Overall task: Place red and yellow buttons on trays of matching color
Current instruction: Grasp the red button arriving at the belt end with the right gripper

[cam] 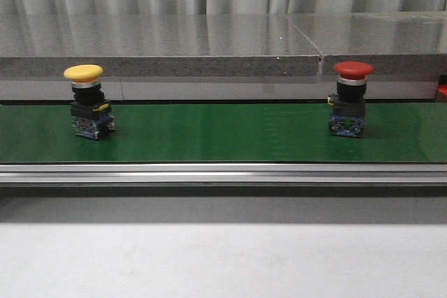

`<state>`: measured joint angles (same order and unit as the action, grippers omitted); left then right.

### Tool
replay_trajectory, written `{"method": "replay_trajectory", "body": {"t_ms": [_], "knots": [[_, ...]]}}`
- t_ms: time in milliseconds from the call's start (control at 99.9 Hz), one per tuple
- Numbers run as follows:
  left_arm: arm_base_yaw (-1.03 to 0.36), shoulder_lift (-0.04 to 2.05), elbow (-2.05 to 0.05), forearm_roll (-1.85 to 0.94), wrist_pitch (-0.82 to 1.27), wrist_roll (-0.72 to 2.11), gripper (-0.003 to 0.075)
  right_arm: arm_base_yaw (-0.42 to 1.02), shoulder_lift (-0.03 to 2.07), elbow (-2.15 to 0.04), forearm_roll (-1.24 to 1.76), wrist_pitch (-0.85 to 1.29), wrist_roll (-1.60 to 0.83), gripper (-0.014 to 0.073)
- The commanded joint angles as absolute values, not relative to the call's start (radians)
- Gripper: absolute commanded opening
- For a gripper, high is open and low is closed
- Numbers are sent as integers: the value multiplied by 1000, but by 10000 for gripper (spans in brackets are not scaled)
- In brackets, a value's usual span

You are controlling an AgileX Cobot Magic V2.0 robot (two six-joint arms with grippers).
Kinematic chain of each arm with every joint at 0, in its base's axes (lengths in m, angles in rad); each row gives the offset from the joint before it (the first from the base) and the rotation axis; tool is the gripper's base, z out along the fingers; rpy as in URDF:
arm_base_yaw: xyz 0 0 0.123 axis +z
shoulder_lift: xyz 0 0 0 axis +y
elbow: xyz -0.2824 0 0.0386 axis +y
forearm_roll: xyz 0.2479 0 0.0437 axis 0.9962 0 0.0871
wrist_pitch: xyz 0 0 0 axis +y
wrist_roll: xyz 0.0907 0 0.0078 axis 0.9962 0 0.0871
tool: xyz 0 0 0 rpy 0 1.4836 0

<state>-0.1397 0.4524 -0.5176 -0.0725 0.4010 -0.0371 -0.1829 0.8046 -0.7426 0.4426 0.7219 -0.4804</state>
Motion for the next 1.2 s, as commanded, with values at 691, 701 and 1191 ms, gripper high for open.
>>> {"method": "replay_trajectory", "body": {"t_ms": [691, 701, 1191], "knots": [[-138, 456, -544, -80, 329, -47, -19, 18, 1399, -998, 472, 506, -488, 633], [-138, 456, -544, -80, 329, -47, -19, 18, 1402, -1001, 472, 504, -488, 633], [-138, 456, -544, -80, 329, -47, -19, 11, 1513, -1068, 472, 522, -488, 139]]}}
